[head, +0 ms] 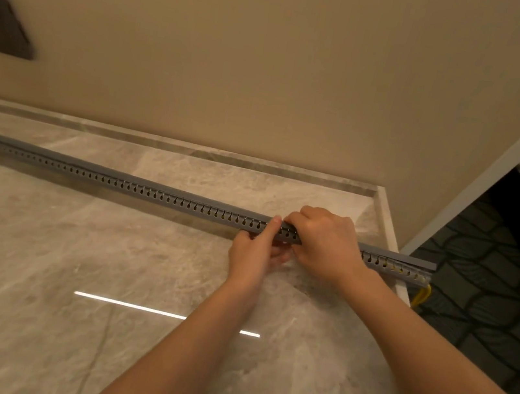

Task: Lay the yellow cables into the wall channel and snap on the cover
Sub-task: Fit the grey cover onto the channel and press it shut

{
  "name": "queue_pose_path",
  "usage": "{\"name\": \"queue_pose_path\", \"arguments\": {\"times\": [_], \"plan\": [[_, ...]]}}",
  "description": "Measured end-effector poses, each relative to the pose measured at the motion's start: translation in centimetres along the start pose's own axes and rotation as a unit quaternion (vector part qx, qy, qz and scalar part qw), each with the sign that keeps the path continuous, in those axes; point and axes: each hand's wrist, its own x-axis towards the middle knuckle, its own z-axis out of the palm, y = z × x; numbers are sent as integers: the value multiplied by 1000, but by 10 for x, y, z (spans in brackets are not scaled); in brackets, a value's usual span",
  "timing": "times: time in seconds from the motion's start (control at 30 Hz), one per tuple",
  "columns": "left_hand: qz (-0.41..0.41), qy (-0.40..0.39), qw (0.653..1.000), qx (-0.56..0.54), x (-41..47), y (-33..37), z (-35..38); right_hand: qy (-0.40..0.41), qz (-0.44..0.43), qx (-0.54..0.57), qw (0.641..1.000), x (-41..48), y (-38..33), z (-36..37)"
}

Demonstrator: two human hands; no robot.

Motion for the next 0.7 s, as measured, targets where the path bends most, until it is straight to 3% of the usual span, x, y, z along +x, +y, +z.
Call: {"name": "queue_pose_path", "arguments": {"times": [0.13,0.3,0.7], "plan": [[-22,63,991,118,2,11,1,54,-6,-8,998,-7,-4,1],[-67,59,990,107,0,16,7,80,-15,22,996,-15,-3,2],[-40,107,987,116,1,14,10,29,7,42,999,-29,23,4]]}}
